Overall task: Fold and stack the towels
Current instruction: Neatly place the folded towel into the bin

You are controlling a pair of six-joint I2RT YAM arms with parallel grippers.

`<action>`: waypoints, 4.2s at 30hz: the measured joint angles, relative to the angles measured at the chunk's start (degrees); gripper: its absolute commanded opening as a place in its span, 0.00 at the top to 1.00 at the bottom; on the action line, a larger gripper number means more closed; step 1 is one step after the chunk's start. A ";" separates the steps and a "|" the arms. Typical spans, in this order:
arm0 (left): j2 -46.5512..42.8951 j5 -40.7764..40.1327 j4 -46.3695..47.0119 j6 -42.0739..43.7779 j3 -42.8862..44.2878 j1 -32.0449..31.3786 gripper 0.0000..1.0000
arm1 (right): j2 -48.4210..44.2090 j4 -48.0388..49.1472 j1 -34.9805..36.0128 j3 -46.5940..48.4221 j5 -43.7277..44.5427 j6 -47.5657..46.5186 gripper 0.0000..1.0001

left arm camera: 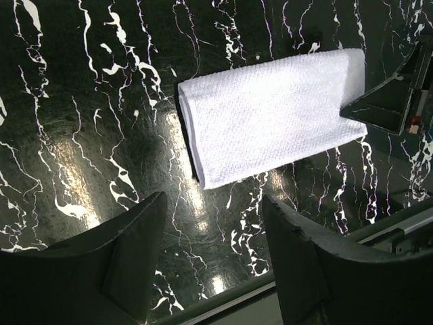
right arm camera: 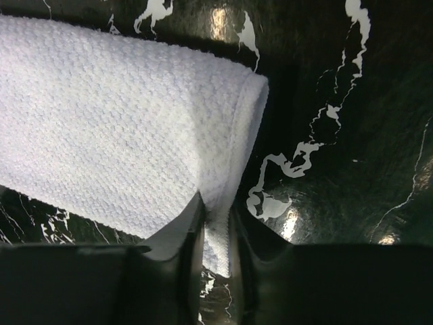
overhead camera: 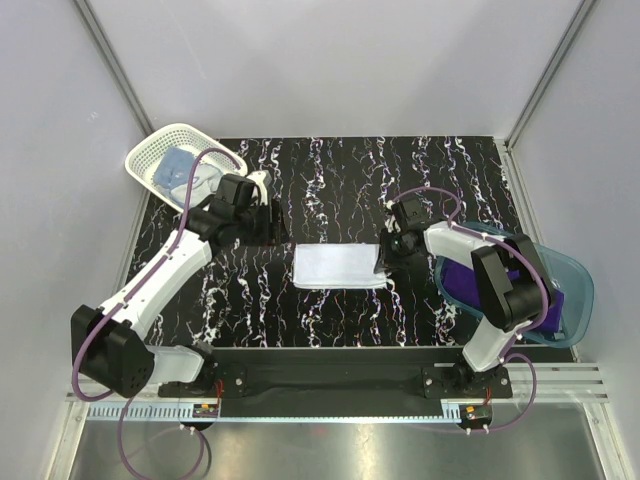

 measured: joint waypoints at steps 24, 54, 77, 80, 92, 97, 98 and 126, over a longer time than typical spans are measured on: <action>0.76 4.63 0.33 -0.17 -0.33 0.59 0.37 | -12.55 -13.64 -6.47 0.85 1.77 2.21 1.00; 1.03 15.98 2.71 -0.42 -2.32 0.59 0.37 | -28.09 -40.87 -38.49 15.15 13.94 -8.92 1.00; 2.78 20.74 2.97 -0.39 -2.32 0.57 0.37 | -22.71 -41.46 -46.10 15.82 22.82 -19.39 1.00; 2.75 21.22 3.34 -0.52 -2.29 0.57 0.37 | -23.89 -40.04 -46.10 13.42 23.82 -21.27 1.00; 2.64 23.91 4.87 -1.95 -2.29 0.57 0.37 | -26.67 -38.60 -46.12 11.13 27.54 -24.52 1.00; 1.84 24.28 4.96 -2.19 -2.29 0.57 0.37 | -26.67 -38.62 -46.14 11.13 28.09 -24.76 1.00; 1.64 24.41 5.07 -2.27 -2.29 0.57 0.37 | -26.67 -38.62 -46.14 11.13 28.37 -24.83 1.00; 1.42 24.02 4.39 -3.19 0.83 0.57 0.35 | -22.99 -39.60 -46.16 21.81 32.79 -17.22 0.00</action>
